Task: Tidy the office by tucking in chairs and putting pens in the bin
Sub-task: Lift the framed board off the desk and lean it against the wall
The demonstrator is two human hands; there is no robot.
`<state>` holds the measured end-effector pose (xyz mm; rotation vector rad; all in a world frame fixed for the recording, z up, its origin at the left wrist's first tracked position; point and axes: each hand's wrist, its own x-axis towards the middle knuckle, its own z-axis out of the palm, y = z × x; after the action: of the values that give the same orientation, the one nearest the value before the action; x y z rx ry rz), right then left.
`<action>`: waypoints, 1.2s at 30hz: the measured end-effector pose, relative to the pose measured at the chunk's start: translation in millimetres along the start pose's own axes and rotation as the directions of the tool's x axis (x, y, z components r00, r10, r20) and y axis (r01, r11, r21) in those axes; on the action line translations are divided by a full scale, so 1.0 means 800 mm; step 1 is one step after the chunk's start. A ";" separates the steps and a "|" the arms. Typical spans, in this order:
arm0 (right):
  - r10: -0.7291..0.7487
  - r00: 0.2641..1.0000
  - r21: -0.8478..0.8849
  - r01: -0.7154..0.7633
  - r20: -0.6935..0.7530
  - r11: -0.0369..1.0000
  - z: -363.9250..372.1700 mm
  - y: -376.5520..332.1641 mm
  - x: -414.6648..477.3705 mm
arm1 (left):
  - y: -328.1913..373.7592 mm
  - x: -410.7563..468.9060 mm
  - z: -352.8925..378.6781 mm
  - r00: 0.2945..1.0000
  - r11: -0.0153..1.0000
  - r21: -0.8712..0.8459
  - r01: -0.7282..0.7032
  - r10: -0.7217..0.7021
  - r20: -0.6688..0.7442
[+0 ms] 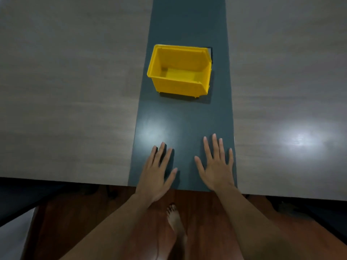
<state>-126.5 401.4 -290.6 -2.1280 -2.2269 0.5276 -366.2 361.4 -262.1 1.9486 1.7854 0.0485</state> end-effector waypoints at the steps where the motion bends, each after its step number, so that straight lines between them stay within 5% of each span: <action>1: 0.001 0.999 -0.010 -0.001 -0.036 1.000 0.004 0.000 -0.001 | 0.003 0.003 0.011 1.000 0.999 0.048 0.005 -0.004 -0.007; 5: 0.016 0.994 -0.040 -0.020 -0.110 0.999 0.010 -0.001 -0.003 | 0.012 0.006 0.039 0.995 0.980 0.191 0.058 -0.042 -0.089; 36: 0.027 0.988 -0.050 -0.035 -0.155 0.998 0.013 -0.005 0.032 | -0.001 0.040 0.049 0.961 0.980 0.195 0.050 0.006 -0.276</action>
<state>-134.7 424.0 -304.6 -2.1499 -2.1514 0.2972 -348.5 378.5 -306.4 2.1493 2.0595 0.1443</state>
